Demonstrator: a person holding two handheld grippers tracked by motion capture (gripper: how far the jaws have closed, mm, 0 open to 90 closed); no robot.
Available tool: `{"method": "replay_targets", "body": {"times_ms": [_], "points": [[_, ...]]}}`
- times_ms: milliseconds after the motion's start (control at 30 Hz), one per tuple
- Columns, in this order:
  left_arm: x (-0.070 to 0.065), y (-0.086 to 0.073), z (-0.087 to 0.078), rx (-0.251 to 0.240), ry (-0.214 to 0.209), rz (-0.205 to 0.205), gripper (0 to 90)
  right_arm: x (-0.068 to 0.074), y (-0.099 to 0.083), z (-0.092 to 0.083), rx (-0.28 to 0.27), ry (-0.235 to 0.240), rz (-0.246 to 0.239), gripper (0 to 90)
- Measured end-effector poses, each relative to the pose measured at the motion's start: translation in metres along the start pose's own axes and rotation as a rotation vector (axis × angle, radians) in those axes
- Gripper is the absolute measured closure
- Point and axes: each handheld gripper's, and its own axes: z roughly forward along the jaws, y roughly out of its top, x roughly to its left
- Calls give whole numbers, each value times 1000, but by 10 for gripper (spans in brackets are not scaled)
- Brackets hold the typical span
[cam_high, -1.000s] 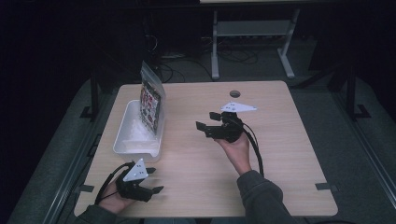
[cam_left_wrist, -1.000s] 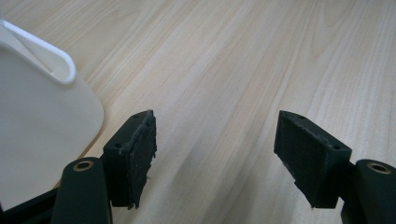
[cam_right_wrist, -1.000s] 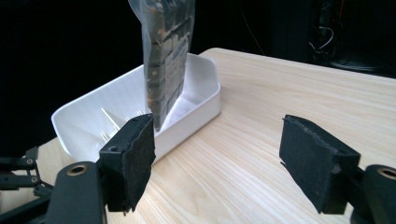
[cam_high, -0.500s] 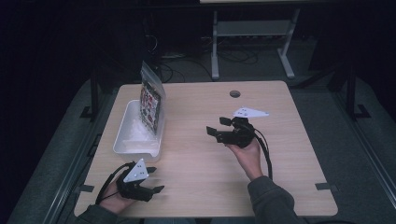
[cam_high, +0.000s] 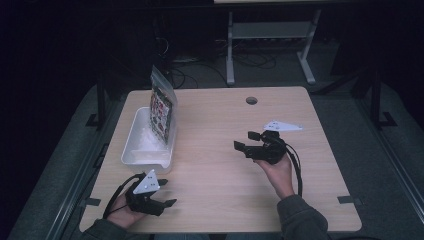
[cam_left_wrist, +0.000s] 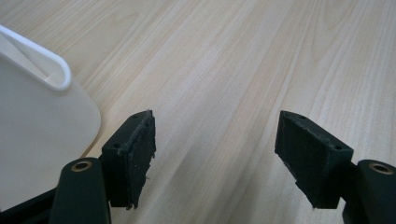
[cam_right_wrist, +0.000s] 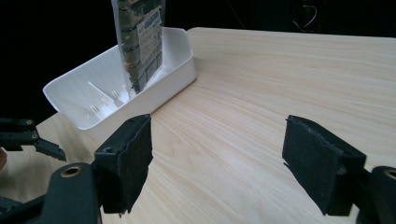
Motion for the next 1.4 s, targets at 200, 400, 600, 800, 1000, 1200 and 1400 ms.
{"method": "replay_targets", "body": {"times_ms": [200, 400, 600, 800, 1000, 1200, 1400], "points": [[0, 0, 1, 0, -6, 7, 279, -5, -8, -10, 20, -5, -3, 227], [-1, 1, 2, 4, -3, 9, 279, -8, -16, -20, 29, -5, 7, 226], [-2, 1, 3, 7, -5, 11, 276, -9, -23, -29, 45, -8, 2, 223], [-2, 1, 4, 6, -5, 12, 275, -12, -30, -35, 52, -14, 7, 222], [-1, 1, 3, 2, -5, 2, 274, -14, -37, -40, 73, -16, 11, 223], [-1, 1, 4, 5, -7, 8, 274, -19, -51, -50, 96, -29, 23, 223], [-1, 1, 3, 6, -7, 8, 273, -20, -61, -56, 124, -31, 26, 217]]}}
